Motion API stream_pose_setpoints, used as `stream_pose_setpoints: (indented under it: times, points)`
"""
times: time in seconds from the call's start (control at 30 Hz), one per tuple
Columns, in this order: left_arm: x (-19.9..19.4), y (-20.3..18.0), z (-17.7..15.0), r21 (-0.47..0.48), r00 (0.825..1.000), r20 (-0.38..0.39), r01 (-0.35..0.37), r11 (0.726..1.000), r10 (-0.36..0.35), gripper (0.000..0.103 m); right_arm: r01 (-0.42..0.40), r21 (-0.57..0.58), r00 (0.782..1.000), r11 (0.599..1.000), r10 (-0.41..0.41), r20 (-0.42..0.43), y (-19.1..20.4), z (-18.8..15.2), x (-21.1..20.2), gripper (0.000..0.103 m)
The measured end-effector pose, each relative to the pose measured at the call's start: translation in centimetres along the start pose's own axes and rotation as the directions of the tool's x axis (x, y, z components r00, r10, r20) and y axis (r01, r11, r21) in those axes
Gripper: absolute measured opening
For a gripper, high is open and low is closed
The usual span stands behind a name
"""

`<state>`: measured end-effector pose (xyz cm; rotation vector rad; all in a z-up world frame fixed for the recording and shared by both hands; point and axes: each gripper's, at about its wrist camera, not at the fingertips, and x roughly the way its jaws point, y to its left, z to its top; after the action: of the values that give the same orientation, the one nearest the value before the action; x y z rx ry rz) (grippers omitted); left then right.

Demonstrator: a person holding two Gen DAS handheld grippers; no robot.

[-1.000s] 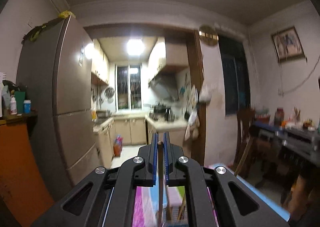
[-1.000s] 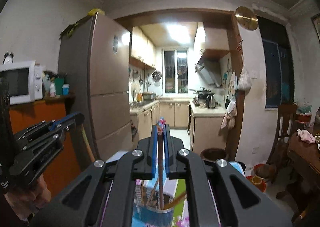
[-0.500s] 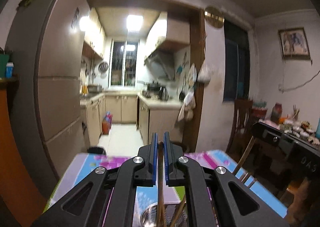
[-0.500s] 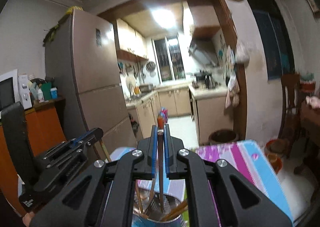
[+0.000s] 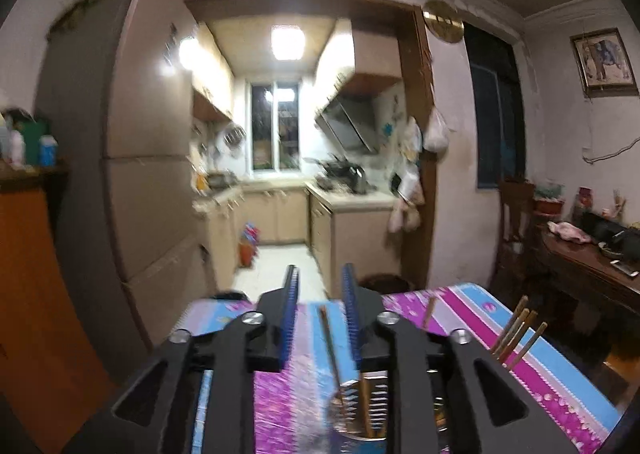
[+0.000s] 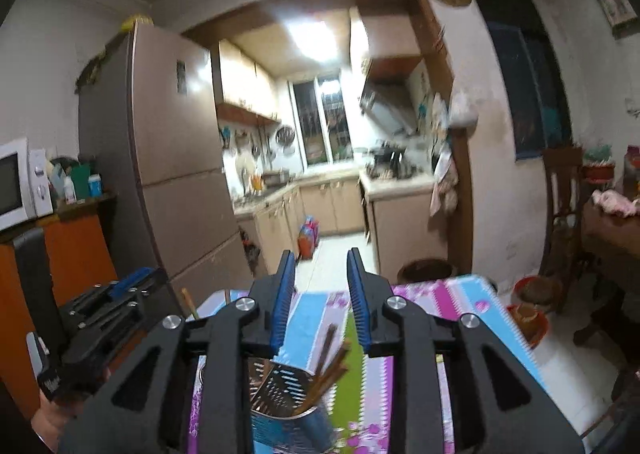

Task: Organize utensils
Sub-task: 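Open both tools and pull them back from the holder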

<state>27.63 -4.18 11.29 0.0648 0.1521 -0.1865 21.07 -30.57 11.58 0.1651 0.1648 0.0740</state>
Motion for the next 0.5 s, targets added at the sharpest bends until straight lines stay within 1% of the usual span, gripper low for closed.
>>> stream_pose_setpoints:
  times: [0.03, 0.07, 0.13, 0.17, 0.2, 0.27, 0.33, 0.43, 0.5]
  points:
    - [-1.5, 0.2, 0.2, 0.031, 0.998, 0.025, -0.054, 0.998, 0.053, 0.031, 0.014, -0.01, 1.0, 1.0, -0.014, 0.018, -0.3, 0.3, -1.3, 0.026]
    - [-2.4, 0.3, 0.2, 0.045, 0.996, 0.035, -0.079, 0.996, 0.077, 0.031, 0.027, -0.02, 0.999, 0.999, -0.026, 0.03, -0.5, 0.4, -2.8, 0.026]
    - [-4.8, 0.7, -0.3, 0.073, 0.989, 0.045, -0.141, 0.987, 0.138, 0.035, 0.034, -0.027, 0.998, 0.999, -0.032, 0.055, -1.0, -0.1, -5.8, 0.037]
    - [-5.8, 0.8, -0.7, 0.087, 0.985, 0.045, -0.171, 0.981, 0.167, 0.035, 0.041, -0.027, 0.997, 0.999, -0.039, 0.064, -1.4, -0.5, -7.1, 0.045]
    - [-6.8, 0.9, -1.2, 0.101, 0.981, 0.044, -0.191, 0.976, 0.188, 0.039, 0.048, -0.032, 0.997, 0.998, -0.046, 0.067, -1.5, -1.2, -8.5, 0.048]
    - [-9.1, 1.1, -2.9, 0.131, 0.972, 0.028, -0.234, 0.963, 0.232, 0.044, 0.063, -0.056, 0.997, 0.996, -0.06, 0.053, -1.5, -2.9, -10.8, 0.048]
    - [-11.0, 1.2, -4.6, 0.152, 0.967, -0.008, -0.25, 0.956, 0.254, 0.048, 0.079, -0.08, 0.997, 0.994, -0.078, 0.021, -1.3, -4.7, -12.2, 0.048]
    - [-13.0, 1.4, -7.3, 0.165, 0.965, -0.082, -0.231, 0.959, 0.247, 0.049, 0.089, -0.096, 0.995, 0.991, -0.093, -0.039, -1.1, -8.0, -14.4, 0.053]
    - [-14.5, 1.4, -9.1, 0.184, 0.963, -0.119, -0.22, 0.958, 0.244, 0.05, 0.095, -0.101, 0.991, 0.99, -0.104, -0.083, -0.9, -10.3, -15.6, 0.056]
